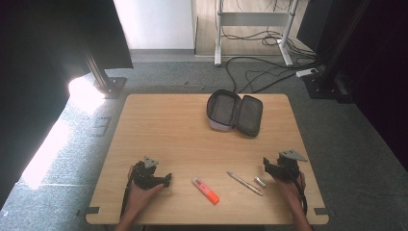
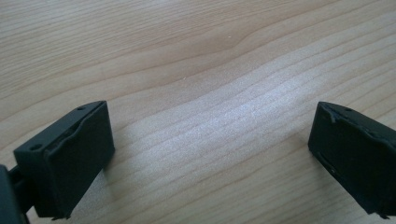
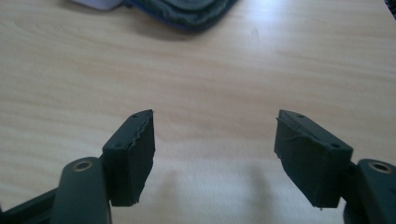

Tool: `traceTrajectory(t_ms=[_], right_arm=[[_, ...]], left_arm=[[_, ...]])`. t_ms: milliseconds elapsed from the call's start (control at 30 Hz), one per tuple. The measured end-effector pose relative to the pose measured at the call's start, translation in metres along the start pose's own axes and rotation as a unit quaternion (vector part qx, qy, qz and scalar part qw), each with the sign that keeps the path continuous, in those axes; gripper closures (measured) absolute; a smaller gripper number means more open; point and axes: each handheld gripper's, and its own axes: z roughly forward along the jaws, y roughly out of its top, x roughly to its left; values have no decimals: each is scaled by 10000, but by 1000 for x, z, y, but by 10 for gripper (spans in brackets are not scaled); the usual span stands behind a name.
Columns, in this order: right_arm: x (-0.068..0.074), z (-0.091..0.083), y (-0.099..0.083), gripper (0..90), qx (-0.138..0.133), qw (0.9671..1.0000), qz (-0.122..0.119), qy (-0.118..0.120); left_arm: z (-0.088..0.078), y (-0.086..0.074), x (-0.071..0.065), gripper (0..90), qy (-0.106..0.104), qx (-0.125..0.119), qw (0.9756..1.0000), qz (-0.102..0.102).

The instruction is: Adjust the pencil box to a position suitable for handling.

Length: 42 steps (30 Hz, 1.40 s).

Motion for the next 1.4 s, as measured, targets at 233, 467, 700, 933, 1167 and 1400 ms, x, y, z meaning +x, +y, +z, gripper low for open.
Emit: traceTrajectory(t_ms=[233,467,700,933,1167,1400], right_arm=[[16,23,32,343,-74,9995,-201,212],[41,52,64,356,-24,9973,-656,333],[49,78,77,339,59,9957,-872,316],[57,90,88,344,81,9934,-1087,361],[63,99,91,321,176,9915,-1240,340],[63,115,89,331,259,9908,-1318,165]], left_arm=[[1,1,-1,2,-10,0,10000,17],[1,2,-1,3,-19,-1,10000,20],[1,2,-1,4,-21,-2,10000,22],[1,2,-1,4,-24,0,10000,19],[1,2,-1,4,-22,-1,10000,21],[2,3,-1,14,-4,-16,10000,3]])
